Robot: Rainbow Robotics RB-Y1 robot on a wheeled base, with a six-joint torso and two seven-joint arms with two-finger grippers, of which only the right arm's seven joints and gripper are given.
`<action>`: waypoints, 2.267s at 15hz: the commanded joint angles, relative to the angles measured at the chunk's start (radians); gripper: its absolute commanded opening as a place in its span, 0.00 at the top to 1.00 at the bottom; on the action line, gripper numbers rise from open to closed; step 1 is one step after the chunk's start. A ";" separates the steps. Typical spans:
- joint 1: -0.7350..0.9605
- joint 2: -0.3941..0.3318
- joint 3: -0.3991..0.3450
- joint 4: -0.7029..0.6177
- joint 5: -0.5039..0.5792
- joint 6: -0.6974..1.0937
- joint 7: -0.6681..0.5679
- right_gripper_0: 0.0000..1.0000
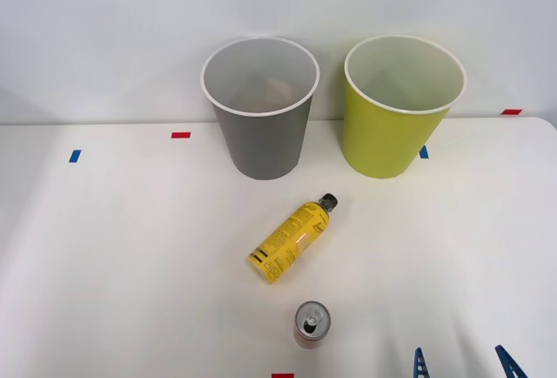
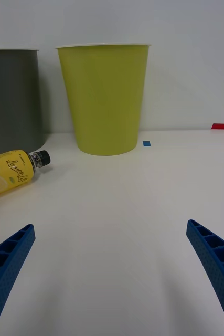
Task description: Put cans in the gray bin, plastic bottles in the light green bin
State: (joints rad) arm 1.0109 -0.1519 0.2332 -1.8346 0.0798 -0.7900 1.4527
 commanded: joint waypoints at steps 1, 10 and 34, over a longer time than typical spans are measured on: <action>0.000 0.000 0.000 0.000 0.000 0.000 0.000 0.00; 0.000 0.000 0.000 0.000 0.000 0.000 0.000 0.00; -0.362 -0.540 0.370 0.055 -0.103 -0.002 0.117 0.00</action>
State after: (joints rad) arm 0.6566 -0.6909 0.5999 -1.7875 -0.0219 -0.7916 1.5677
